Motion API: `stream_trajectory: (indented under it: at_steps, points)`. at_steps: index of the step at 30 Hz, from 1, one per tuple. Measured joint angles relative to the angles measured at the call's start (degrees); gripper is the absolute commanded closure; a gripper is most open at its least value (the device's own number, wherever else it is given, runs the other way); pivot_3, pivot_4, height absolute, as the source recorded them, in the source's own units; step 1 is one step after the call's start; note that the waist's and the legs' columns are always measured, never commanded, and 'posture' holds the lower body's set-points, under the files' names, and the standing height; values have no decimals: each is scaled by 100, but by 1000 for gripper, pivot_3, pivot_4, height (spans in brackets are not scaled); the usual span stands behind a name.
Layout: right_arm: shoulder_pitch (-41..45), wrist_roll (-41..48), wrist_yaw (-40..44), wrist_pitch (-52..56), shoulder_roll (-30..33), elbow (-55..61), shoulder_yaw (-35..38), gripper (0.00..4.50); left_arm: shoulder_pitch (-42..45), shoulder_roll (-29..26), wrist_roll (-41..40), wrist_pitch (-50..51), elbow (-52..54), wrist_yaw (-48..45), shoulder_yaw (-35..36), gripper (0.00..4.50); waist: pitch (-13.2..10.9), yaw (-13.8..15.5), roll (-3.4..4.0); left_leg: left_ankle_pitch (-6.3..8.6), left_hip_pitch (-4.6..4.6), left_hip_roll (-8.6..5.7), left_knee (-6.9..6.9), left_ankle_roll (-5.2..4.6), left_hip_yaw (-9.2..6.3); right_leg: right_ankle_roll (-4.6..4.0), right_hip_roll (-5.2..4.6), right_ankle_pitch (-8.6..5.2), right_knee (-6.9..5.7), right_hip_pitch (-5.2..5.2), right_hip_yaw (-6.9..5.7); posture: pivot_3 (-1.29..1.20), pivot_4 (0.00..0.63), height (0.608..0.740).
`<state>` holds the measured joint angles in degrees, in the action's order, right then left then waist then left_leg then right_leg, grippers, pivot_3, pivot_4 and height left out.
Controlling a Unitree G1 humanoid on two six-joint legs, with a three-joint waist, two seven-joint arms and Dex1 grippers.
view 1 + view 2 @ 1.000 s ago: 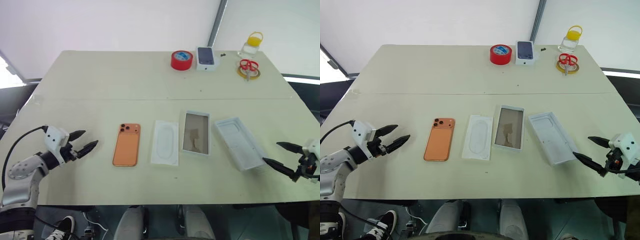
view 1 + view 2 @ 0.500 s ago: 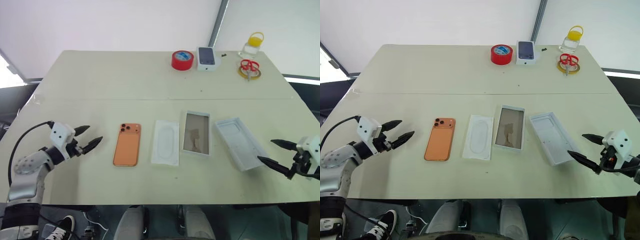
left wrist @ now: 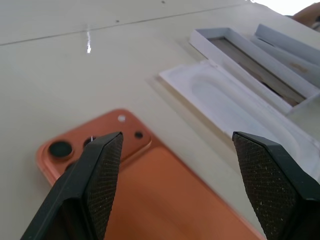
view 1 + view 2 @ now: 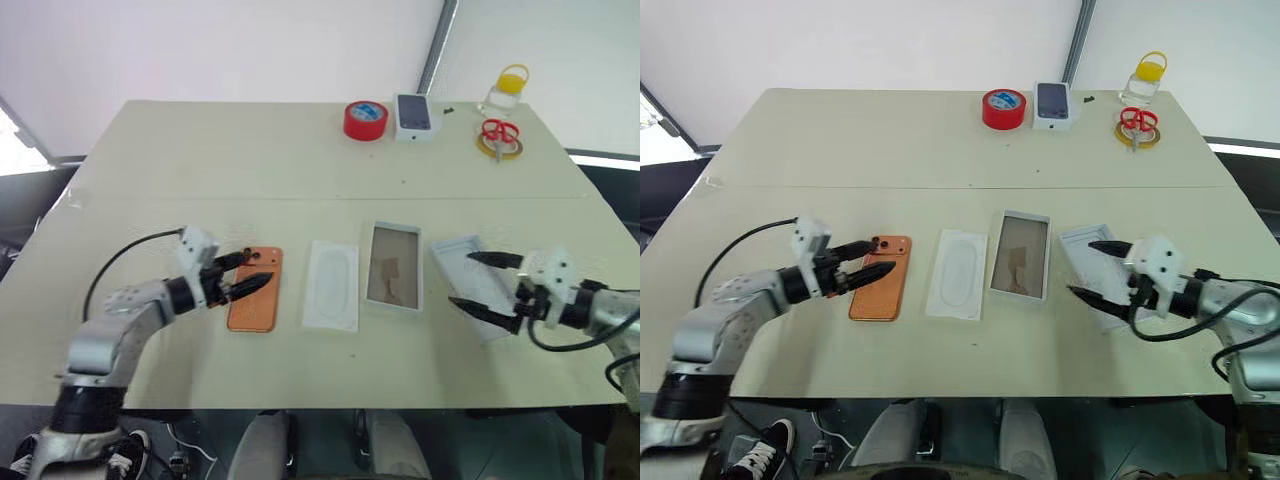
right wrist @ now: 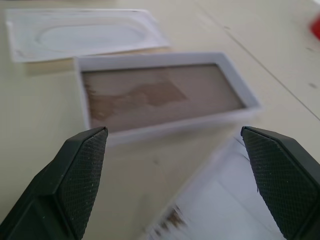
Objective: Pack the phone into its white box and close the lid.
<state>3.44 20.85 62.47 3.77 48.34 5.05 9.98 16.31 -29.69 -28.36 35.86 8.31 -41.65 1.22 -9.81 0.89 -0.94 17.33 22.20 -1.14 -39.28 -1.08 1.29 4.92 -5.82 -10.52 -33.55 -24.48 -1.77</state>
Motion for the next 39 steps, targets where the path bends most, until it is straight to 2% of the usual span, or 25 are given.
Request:
stream_trajectory:
  at_steps: [2, 9, 16, 19, 22, 26, 27, 28, 32, 34, 39]
  points:
    - [148, -26, -37, 82, -61, 97, -190, 46, 156, 156, 75, 231, 6, 196, -225, 834, 0, -11, 1, 0, 0, -1, 2, 0, 1, 1, 1, -1, 1, -1, 1, 0, 150, 740]
    - [168, -206, -108, 80, -55, -41, -193, 46, 576, 433, -171, 1721, 36, 732, -240, 834, 0, -3, 0, -1, -5, 0, 4, 0, -2, 0, 3, -2, 0, 4, 0, 0, 150, 740]
    - [159, -212, -146, 77, -57, -48, -192, 46, 1191, 759, -758, 3521, -120, 948, -176, 834, 0, -27, 1, -1, -13, 0, 4, -1, -2, 9, 8, -5, -1, 11, 2, 0, 150, 740]
    - [153, -217, -188, 73, -59, -50, -191, 46, 1341, 911, -983, 4174, -176, 1049, 78, 834, 0, -25, 1, -1, -15, 1, 4, -1, -3, 8, 11, -6, -5, 10, 3, 0, 150, 740]
    - [144, -239, -242, 40, -65, -53, -190, 46, 1475, 1309, -1093, 4641, -424, 1308, 562, 834, 0, -9, 0, -1, -14, 0, 3, 0, -4, 8, 11, -6, -6, 11, 4, 0, 150, 740]
    - [122, -261, -302, -19, -98, -52, -190, 46, 1522, 1749, -1192, 4860, -806, 1468, 1163, 834, 1, -5, 0, -2, -15, -3, 3, 1, -5, 8, 11, -6, -4, 14, 6, 0, 150, 740]
    - [123, -262, -315, -28, -120, -52, -190, 0, 1521, 1807, -1204, 4842, -879, 1472, 1219, 1331, 2, -3, 0, -3, -15, -3, 3, 2, -5, 8, 11, -6, -4, 16, 6, 0, 150, 740]
    - [125, -262, -330, -29, -130, -52, -194, 0, 1509, 1857, -1207, 4816, -945, 1474, 1248, 1578, 2, -1, 1, -3, -16, -3, 2, 3, -5, 7, 10, -6, -4, 16, 6, 0, 150, 740]
    - [141, -263, -372, -26, -130, -50, -194, 0, 1373, 1935, -1223, 4729, -1099, 1478, 1256, 3610, 2, -9, 1, -3, -16, -3, 3, 4, -6, 7, 10, -6, -3, 16, 7, 0, 150, 740]
    - [181, -263, -381, -25, -130, -31, -194, 0, 1419, 2034, -1247, 4732, -1036, 1502, 1268, 4463, 9, 5, 10, -3, -25, -5, 3, 4, -6, 6, 5, -6, -4, 27, 7, 0, 150, 740]
    - [207, -271, -393, -25, -131, -20, -204, 0, 1447, 2133, -1240, 4737, -1051, 1655, 1326, 4463, 9, -8, 10, -1, -74, -4, 12, 4, -6, 11, 5, -13, 2, 73, 6, 0, 150, 740]
